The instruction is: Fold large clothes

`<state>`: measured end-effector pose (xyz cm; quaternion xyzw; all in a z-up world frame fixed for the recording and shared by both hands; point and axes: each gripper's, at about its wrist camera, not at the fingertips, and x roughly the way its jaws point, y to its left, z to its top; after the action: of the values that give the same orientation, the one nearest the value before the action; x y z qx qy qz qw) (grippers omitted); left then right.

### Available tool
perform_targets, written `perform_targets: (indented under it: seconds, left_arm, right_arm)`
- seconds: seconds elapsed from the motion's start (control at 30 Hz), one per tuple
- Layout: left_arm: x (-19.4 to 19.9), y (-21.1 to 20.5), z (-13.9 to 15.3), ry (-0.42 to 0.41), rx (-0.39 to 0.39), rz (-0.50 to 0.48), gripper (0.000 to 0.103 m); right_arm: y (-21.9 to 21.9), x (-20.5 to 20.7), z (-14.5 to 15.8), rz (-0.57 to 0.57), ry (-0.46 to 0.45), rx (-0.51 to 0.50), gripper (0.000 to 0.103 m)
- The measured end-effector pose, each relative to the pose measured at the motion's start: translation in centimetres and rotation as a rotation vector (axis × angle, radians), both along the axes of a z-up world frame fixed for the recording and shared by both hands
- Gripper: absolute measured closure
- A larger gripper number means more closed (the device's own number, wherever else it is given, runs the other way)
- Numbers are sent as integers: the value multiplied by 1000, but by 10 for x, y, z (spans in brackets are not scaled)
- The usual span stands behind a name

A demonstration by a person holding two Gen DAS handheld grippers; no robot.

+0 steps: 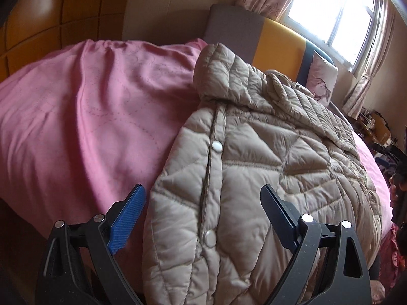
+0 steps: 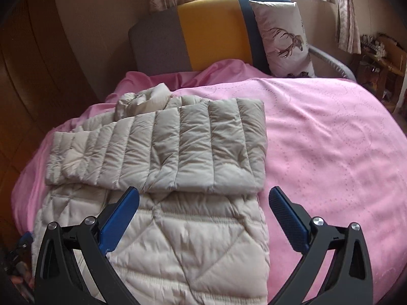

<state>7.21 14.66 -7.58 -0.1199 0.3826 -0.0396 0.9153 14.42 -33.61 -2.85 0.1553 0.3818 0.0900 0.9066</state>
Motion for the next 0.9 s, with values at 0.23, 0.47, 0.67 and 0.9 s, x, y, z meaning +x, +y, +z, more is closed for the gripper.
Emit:
perform_targets:
  seconds: [0.23,0.47,0.67,0.9]
  left_arm:
    - [-19,18,-20,68,-27,-35,19]
    - [-32,38,-37,142,-161,-97,28]
    - [-40,34,-56,260,-253,-235,28]
    - [-49,6,-69,336,-258,-395,28]
  right_arm:
    - [-54,-94,-30,-15,59,218,21]
    - [-58,-155,-84,-24,149,375,49]
    - [-44,-176,-100,45,154,496,48]
    - [-25,-180,-106,192,232,479,43]
